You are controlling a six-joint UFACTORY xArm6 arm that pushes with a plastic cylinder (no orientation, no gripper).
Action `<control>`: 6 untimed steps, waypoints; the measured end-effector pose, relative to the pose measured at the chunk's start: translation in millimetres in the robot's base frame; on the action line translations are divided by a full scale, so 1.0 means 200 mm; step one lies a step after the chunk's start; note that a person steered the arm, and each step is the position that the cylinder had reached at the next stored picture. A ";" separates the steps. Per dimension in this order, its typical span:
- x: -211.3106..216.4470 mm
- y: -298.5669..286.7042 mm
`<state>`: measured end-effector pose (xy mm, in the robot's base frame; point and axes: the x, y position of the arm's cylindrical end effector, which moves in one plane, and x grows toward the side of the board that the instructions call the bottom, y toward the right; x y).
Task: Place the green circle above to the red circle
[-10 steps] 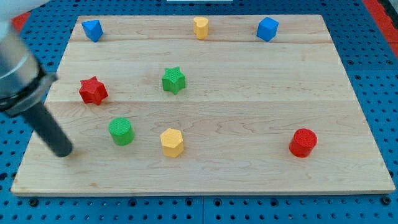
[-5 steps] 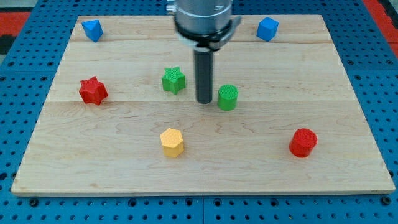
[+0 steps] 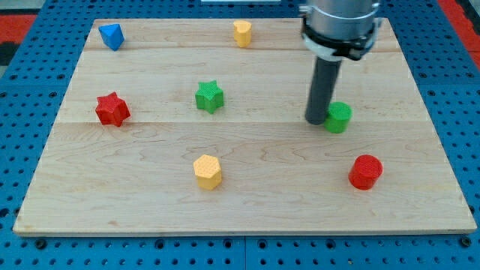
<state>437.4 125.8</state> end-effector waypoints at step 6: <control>-0.08 0.31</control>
